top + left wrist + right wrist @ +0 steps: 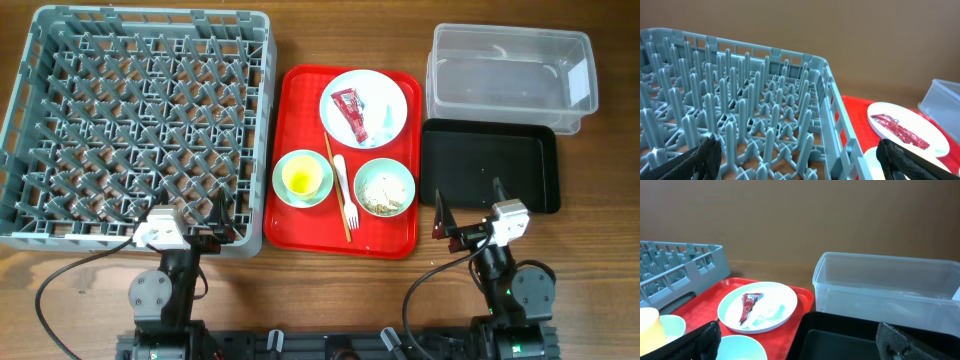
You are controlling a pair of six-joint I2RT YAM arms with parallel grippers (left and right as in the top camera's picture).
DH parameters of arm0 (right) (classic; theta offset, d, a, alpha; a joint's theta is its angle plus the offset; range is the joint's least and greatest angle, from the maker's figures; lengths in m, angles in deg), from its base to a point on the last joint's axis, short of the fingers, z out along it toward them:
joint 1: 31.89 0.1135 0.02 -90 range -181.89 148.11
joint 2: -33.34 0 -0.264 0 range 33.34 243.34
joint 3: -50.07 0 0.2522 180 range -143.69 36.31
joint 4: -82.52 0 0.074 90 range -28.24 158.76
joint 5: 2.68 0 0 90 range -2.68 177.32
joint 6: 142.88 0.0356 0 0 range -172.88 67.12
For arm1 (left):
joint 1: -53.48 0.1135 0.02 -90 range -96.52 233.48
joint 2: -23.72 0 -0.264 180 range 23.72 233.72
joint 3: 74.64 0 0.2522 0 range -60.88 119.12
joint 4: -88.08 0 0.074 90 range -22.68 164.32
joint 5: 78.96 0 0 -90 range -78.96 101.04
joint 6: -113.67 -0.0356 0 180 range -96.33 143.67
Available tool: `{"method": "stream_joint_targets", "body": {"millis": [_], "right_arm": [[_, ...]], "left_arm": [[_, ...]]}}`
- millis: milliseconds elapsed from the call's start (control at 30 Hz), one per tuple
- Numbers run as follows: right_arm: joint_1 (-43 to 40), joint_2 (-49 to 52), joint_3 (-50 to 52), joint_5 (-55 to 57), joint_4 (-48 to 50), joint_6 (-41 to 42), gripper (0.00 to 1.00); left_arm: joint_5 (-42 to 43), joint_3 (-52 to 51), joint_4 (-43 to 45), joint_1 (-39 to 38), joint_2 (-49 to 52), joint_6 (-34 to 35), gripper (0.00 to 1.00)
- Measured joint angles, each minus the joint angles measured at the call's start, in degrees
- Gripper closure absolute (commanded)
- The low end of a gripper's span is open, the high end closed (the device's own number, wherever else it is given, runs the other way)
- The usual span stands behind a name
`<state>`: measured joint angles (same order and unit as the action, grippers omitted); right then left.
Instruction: Sort waste into correct bins and load items into the dishwasher rack
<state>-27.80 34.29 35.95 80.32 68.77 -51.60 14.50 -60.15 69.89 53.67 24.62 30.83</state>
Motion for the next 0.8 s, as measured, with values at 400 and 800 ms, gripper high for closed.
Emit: {"method": "stream_joint_targets", "body": {"millis": [400, 800], "right_arm": [[0.1, 27.3, -25.0, -3.3, -16.3, 2.6, 0.0], [0.7, 86.1, -75.2, -20.9, -32.4, 8.3, 0.11]], "left_arm": [[0.0, 32.0, -24.9, 0.0, 30.1, 0.9, 0.0], [0.9, 39.8, -31.6, 0.0, 43.0, 0.9, 0.0]]}}
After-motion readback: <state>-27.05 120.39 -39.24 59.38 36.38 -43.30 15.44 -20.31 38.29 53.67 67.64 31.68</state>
